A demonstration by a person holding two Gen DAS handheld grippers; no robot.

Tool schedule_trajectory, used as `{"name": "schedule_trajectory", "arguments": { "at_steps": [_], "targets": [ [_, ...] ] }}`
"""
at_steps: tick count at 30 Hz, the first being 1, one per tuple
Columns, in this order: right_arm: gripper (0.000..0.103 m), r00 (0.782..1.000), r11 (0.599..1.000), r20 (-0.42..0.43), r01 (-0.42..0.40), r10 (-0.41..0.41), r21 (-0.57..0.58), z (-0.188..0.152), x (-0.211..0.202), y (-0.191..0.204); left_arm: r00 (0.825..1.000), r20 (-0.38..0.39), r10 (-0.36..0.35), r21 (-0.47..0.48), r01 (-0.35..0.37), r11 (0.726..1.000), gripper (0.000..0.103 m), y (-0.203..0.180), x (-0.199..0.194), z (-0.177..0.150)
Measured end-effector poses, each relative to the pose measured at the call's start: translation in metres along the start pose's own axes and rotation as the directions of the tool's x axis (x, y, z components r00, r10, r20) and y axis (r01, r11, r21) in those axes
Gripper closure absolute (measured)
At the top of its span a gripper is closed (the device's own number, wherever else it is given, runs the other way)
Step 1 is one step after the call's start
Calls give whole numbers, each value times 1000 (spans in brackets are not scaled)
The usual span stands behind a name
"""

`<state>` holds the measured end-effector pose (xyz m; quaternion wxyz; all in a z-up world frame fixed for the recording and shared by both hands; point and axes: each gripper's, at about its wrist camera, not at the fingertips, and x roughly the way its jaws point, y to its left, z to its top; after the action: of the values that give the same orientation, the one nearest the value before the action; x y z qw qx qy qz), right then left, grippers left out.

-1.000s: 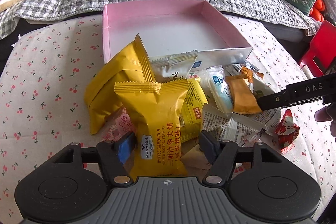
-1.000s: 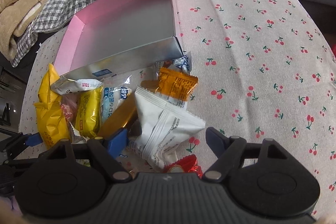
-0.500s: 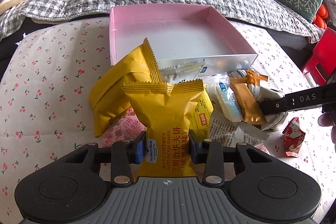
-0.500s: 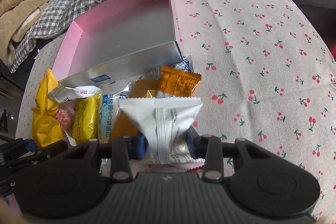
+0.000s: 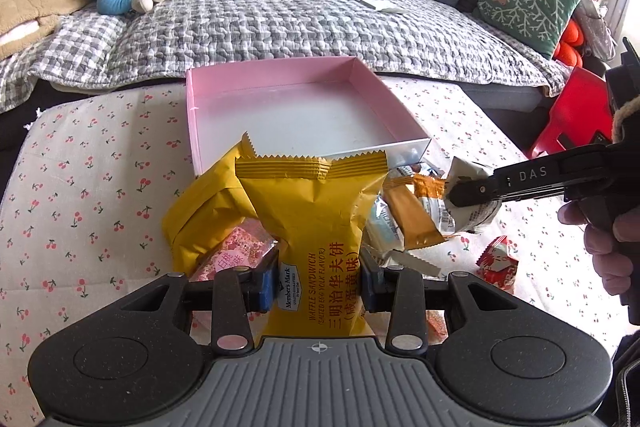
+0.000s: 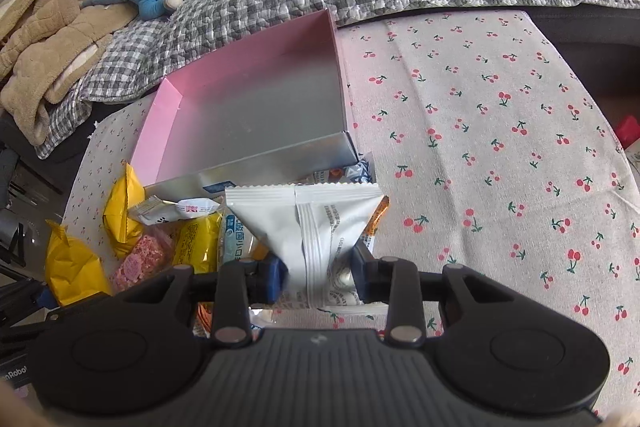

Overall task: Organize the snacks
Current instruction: 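Carry both packs into the pink box and open both grippers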

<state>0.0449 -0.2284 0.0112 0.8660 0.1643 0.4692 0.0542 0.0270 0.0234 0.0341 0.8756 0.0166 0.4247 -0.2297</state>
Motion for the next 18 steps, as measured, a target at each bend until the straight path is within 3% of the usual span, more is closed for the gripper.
{"name": "schedule_trajectory", "arguments": {
  "at_steps": [10,18],
  "targets": [
    [72,996,998,63,-58,57,18,11,-13,2,997,50,-65,-19,66,998,67,-3,-21,8],
    [72,988,991,113,-113,105,65,44,-6,-1,995,97,-32,-77,40,996,67,1,-12,45]
  ]
}}
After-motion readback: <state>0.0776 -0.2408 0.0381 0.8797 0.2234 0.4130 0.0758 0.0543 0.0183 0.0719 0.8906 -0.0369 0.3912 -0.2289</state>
